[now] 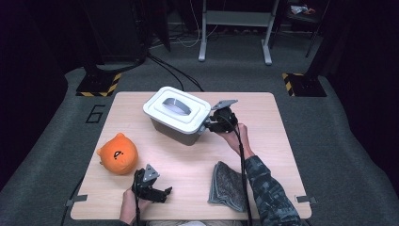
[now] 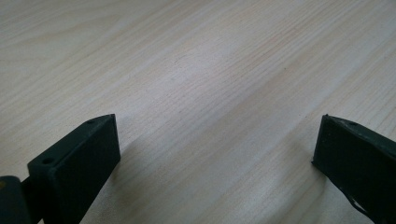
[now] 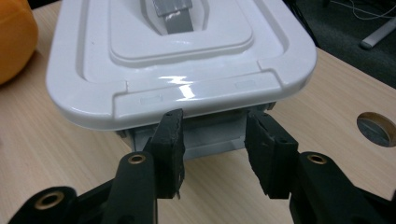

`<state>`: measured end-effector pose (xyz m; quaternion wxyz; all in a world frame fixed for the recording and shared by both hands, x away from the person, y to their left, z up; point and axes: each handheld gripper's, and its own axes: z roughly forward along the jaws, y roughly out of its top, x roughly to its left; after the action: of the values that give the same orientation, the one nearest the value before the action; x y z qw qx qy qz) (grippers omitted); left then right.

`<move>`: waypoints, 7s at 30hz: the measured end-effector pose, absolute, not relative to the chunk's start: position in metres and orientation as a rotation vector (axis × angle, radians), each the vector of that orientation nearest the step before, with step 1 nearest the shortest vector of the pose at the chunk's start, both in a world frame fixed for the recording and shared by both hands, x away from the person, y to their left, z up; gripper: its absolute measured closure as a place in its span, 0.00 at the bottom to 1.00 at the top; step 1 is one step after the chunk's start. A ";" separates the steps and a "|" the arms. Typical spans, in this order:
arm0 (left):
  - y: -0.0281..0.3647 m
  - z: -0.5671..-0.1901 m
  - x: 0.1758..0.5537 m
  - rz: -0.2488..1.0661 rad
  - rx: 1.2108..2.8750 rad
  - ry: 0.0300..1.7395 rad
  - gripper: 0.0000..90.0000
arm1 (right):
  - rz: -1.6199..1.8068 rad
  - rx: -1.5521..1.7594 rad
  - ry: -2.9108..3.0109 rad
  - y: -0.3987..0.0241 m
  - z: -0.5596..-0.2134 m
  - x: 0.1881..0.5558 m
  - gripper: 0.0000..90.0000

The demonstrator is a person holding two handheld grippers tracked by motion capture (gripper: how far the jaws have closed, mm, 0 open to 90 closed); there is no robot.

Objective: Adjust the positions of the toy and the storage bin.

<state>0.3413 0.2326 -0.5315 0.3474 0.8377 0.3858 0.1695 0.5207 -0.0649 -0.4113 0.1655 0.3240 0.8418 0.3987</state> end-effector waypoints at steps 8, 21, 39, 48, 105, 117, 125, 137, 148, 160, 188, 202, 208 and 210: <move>0.233 -0.531 0.341 0.439 2.176 0.997 0.00 | 1.198 0.921 2.388 -0.061 -0.400 0.523 0.51; 0.233 -0.532 0.341 0.431 2.172 1.000 0.00 | 1.144 0.859 2.403 -0.029 -0.396 0.533 0.39; 0.233 -0.532 0.341 0.436 2.175 0.998 0.00 | 1.070 0.870 2.432 -0.025 -0.397 0.538 0.36; 0.233 -0.532 0.341 0.436 2.175 0.998 0.00 | 1.064 0.883 2.434 -0.032 -0.397 0.536 0.36; 0.233 -0.531 0.340 0.432 2.172 1.004 0.00 | 1.194 0.779 2.541 -0.016 -0.393 0.551 0.68; 0.233 -0.531 0.340 0.434 2.175 1.000 0.00 | 1.153 0.800 2.504 -0.022 -0.391 0.546 0.71; 0.233 -0.531 0.340 0.433 2.175 1.000 0.00 | 1.153 0.839 2.453 -0.028 -0.393 0.538 0.71; 0.233 -0.531 0.340 0.437 2.176 0.999 0.00 | 1.121 0.930 2.379 -0.042 -0.394 0.526 0.71; 0.233 -0.532 0.340 0.436 2.167 1.001 0.00 | 1.091 1.010 2.355 -0.059 -0.391 0.517 0.69; 0.233 -0.532 0.340 0.430 2.168 1.005 0.00 | 1.073 0.790 2.433 -0.031 -0.367 0.539 0.55; 0.233 -0.532 0.340 0.433 2.169 0.997 0.00 | 1.047 0.876 2.446 -0.017 -0.374 0.539 0.74; 0.233 -0.531 0.340 0.434 2.175 0.999 0.00 | 1.069 0.990 2.393 -0.015 -0.376 0.528 0.74; 0.233 -0.531 0.340 0.435 2.175 0.999 0.00 | 1.070 0.975 2.395 -0.016 -0.376 0.529 0.74; 0.233 -0.531 0.340 0.436 2.175 0.998 0.00 | 1.068 0.982 2.393 -0.015 -0.376 0.528 0.74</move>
<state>0.3401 0.2333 -0.5314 0.3472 0.8385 0.3849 0.1679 0.5283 -0.0154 -0.3758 0.1707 0.3457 0.8425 0.3761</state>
